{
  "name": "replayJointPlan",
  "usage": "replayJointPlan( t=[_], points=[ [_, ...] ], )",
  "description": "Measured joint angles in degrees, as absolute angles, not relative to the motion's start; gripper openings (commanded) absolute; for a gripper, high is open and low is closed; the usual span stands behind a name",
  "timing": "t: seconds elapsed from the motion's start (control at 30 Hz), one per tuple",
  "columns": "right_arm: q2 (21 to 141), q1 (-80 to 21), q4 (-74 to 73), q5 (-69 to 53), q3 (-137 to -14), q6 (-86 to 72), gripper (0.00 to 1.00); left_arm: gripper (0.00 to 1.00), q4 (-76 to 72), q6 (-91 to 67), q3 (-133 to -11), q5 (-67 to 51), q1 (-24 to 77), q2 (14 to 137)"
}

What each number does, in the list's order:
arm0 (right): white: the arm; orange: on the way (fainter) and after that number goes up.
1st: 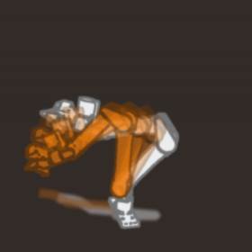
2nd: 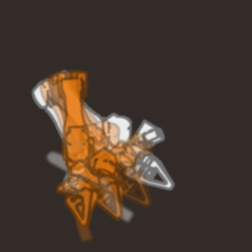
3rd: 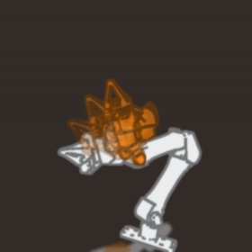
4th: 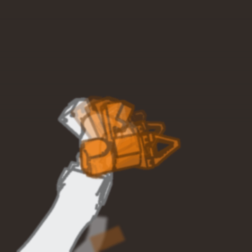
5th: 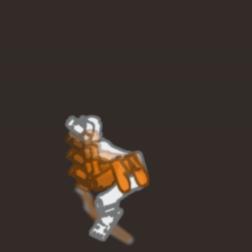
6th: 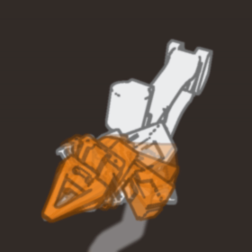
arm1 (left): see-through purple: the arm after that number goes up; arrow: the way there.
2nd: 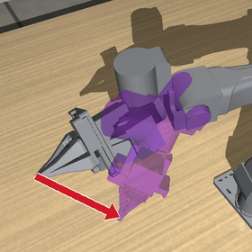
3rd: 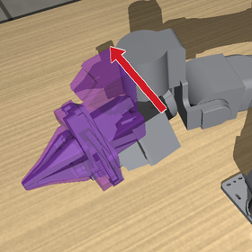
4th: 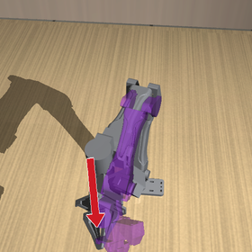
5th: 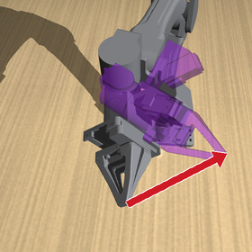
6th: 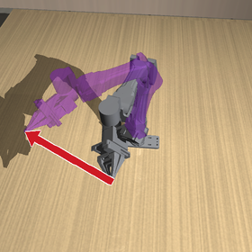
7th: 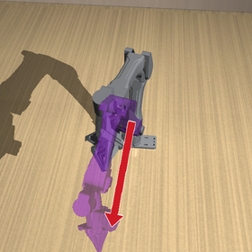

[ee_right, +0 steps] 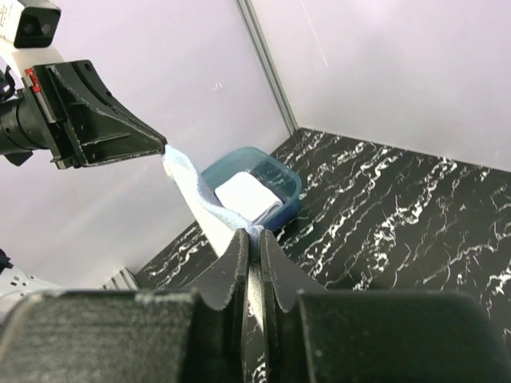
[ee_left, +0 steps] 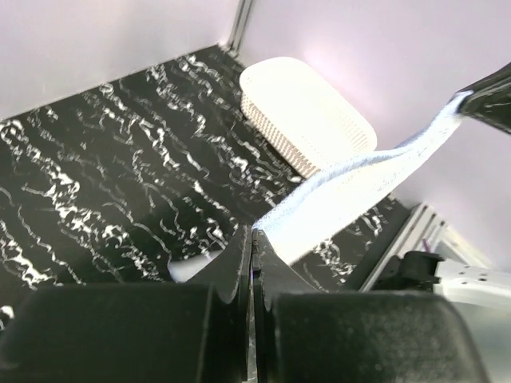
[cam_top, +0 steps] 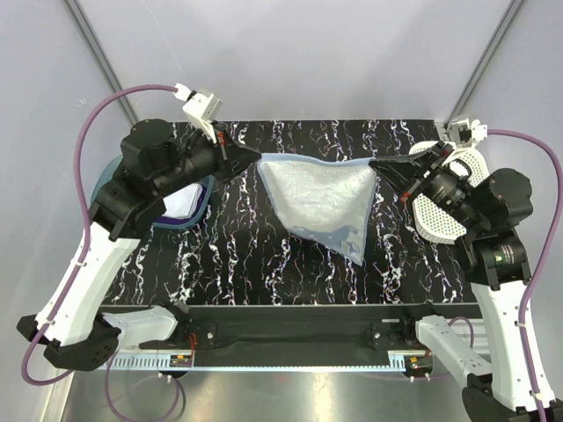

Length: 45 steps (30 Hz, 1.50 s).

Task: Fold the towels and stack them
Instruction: Flatten out the crumpled towel, then fold the towel

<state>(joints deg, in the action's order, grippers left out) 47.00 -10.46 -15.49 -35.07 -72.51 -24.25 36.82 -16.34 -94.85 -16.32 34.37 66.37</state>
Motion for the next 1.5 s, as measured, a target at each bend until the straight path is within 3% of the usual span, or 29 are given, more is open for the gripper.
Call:
replayJointPlan(
  t=[0.2,0.4,0.67,0.9,1.17,1.5],
  points=[
    [49.43,-10.50,-14.09,-32.14,-75.24,-25.32,0.00,0.00,38.57,-15.88,-100.57,-14.98,34.46,68.97],
    [60.45,-10.50,-11.44,-24.67,-76.88,-22.13,0.00,0.00,40.69,-13.30,-106.85,-9.91,32.25,79.57],
    [89.78,-10.50,-3.66,-21.74,-79.61,-16.29,0.00,0.00,38.13,-9.74,-113.89,-8.73,22.70,104.36],
    [112.14,-10.41,-0.84,-25.43,-90.54,-12.82,0.00,0.00,34.76,-4.71,-120.88,-11.75,17.82,124.57],
    [117.49,-10.37,2.85,-30.04,-92.51,-11.20,0.00,0.00,29.23,-1.30,-117.03,-14.04,18.00,124.86],
    [112.09,-10.37,1.39,-29.65,-80.25,-9.17,0.01,0.00,26.63,-0.58,-96.75,-14.55,18.35,114.78]
  ],
)
